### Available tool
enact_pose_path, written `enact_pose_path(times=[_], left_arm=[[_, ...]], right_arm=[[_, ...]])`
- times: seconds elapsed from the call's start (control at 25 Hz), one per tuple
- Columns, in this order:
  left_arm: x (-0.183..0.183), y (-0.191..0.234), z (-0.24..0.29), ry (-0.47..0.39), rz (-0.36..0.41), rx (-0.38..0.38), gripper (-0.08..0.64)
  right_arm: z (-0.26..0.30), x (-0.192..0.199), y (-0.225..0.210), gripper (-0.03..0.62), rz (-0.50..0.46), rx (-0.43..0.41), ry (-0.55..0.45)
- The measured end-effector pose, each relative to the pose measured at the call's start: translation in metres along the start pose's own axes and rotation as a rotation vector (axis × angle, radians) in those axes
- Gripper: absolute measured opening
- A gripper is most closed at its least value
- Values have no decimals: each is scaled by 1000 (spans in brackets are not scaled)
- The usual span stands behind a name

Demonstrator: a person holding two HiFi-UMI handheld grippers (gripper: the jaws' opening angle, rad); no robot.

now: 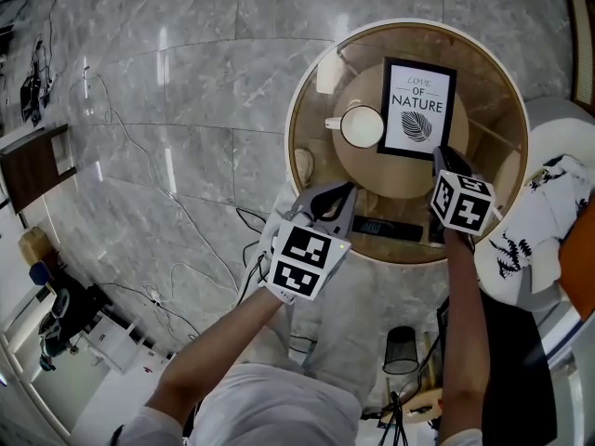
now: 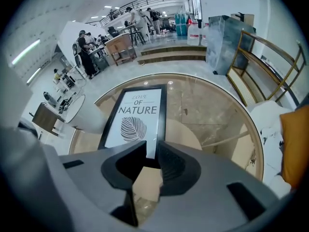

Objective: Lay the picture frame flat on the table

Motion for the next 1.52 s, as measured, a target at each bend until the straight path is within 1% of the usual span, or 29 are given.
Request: enact_pose_path(times=[0.2, 0.32, 0.48, 0.72, 0.88, 1.04, 1.12, 1.28, 1.52], left_arm=[[-4, -7, -16, -4, 22, 14, 5], [-10, -14, -29, -8, 47, 25, 5], [-19, -23, -51, -13, 78, 42, 5], [-38, -47, -97, -15, 131, 80, 5], [-52, -61, -136, -27, 177, 100, 5], [-60, -77, -177, -38, 159, 124, 5], [-65, -85, -196, -44, 169, 134, 5], [-78, -104, -231, -73, 210, 146, 5], [-99, -137, -284, -133, 288, 159, 5]], right_arm=[[-24, -2, 3, 66, 24, 14, -15], [-47, -4, 4, 26, 13, 36, -29], [-86, -6, 11, 9, 41, 35, -66], [-166, -14, 33, 5, 31, 31, -115], [-225, -19, 51, 5, 64, 30, -147], [-284, -25, 66, 5, 97, 30, -201], [-312, -29, 72, 5, 118, 34, -235], [-367, -31, 80, 5, 152, 39, -301], [-446, -21, 93, 5, 154, 60, -403]])
Point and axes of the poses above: the fingertips, and each gripper's own axes: z forward along the fingers, y to its left, x out of its underside, the point moved 7 cm from there along -z, backward along the fingers, and after that the axes turned 12 degrees about x, right-handed, at the moved point
